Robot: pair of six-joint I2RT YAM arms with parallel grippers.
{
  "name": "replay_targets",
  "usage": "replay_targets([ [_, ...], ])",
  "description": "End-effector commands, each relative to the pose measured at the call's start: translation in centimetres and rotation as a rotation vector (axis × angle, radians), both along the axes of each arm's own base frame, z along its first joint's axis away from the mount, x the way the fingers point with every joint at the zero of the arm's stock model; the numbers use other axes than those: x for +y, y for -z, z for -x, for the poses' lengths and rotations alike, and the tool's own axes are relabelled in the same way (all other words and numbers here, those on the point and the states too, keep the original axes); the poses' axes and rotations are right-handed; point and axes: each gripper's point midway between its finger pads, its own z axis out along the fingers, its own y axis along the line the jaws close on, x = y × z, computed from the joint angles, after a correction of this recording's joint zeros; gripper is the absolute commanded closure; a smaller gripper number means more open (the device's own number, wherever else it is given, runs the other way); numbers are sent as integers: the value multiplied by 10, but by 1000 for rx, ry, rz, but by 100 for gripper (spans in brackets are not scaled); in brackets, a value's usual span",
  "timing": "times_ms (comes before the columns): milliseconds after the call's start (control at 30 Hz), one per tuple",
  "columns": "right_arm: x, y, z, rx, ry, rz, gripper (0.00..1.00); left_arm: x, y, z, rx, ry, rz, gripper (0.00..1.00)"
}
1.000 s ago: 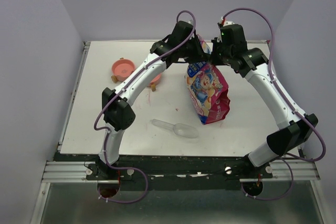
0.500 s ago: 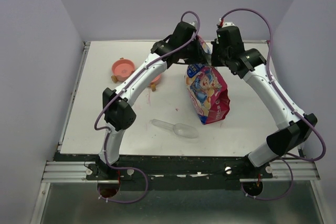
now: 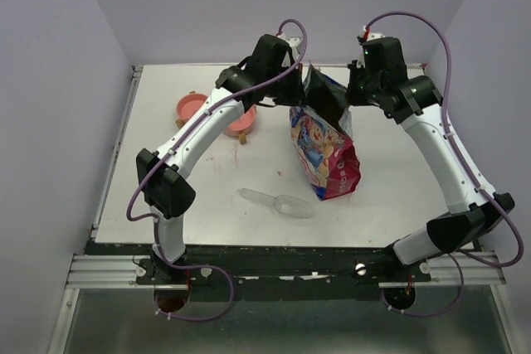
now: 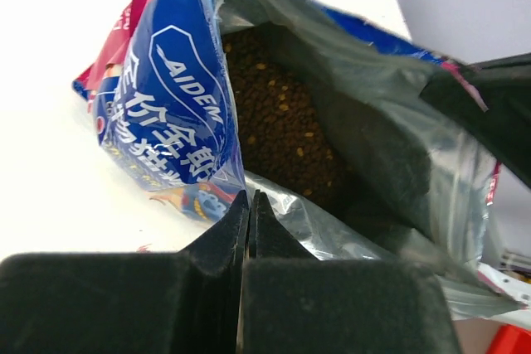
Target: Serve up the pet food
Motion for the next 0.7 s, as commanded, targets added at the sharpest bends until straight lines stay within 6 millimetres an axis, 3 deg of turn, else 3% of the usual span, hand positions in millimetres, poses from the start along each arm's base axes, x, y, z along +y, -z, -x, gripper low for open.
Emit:
replay_targets([
  [0, 20, 3, 24, 127, -63, -94, 82, -26, -61, 20, -7, 107, 242, 100],
  [200, 8, 9, 38, 228, 45, -42, 53, -30, -72, 26, 33, 97, 280, 100],
  [333, 10, 26, 52, 302, 109, 53, 50, -33, -78, 28, 53, 98, 305, 100],
  [433, -3, 27, 53, 286, 202, 104, 48, -33, -81, 28, 53, 98, 305, 100],
  [567, -32, 13, 47, 212, 303, 209, 22, -30, -80, 29, 52, 95, 295, 100],
  [667, -28, 7, 38, 175, 293, 201, 8, -28, -78, 32, 57, 98, 290, 100],
])
